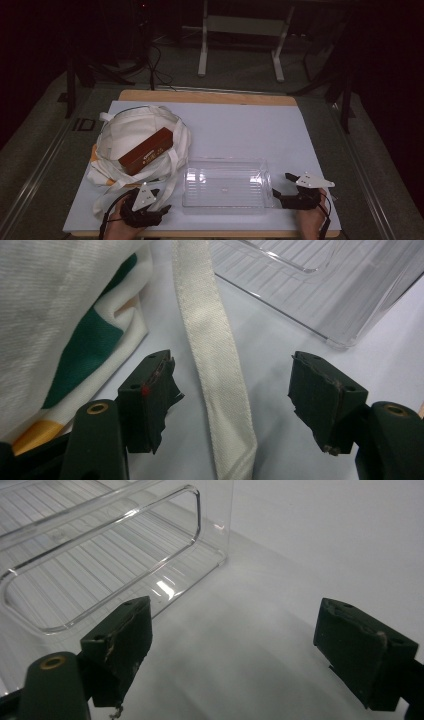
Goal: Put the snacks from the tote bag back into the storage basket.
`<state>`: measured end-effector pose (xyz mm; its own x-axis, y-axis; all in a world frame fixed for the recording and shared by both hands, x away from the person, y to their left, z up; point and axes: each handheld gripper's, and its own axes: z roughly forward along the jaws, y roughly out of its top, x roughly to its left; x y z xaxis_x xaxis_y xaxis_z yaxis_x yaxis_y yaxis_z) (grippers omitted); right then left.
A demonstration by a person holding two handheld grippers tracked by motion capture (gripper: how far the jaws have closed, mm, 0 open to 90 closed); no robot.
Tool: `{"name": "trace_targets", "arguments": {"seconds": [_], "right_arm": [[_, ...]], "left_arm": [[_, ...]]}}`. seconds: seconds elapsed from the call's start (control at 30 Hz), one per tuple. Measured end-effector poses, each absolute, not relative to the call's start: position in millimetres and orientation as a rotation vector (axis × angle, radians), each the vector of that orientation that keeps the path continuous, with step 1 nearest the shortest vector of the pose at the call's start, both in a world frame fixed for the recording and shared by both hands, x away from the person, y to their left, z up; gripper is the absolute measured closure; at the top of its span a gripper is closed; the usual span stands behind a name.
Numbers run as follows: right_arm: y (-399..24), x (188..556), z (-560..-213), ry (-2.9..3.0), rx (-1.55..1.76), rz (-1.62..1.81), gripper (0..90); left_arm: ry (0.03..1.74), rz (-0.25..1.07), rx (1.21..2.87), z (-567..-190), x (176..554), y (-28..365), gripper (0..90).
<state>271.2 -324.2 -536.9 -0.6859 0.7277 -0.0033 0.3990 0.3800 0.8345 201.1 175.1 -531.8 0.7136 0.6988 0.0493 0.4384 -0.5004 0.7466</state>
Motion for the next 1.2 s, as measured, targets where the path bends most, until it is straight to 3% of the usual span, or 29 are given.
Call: {"name": "trace_targets", "arguments": {"seconds": [0.53, 1.2], "right_arm": [[-323, 270, -537, 2.269, 0.960, 1.208, 15.7], [-322, 269, -537, 2.273, 0.947, 1.200, 15.7]], "left_arm": [[0.825, 0.431, 2.214, -522, 200, 176, 44.5], [0.793, 0.433, 2.220, -509, 198, 179, 44.4]]}}
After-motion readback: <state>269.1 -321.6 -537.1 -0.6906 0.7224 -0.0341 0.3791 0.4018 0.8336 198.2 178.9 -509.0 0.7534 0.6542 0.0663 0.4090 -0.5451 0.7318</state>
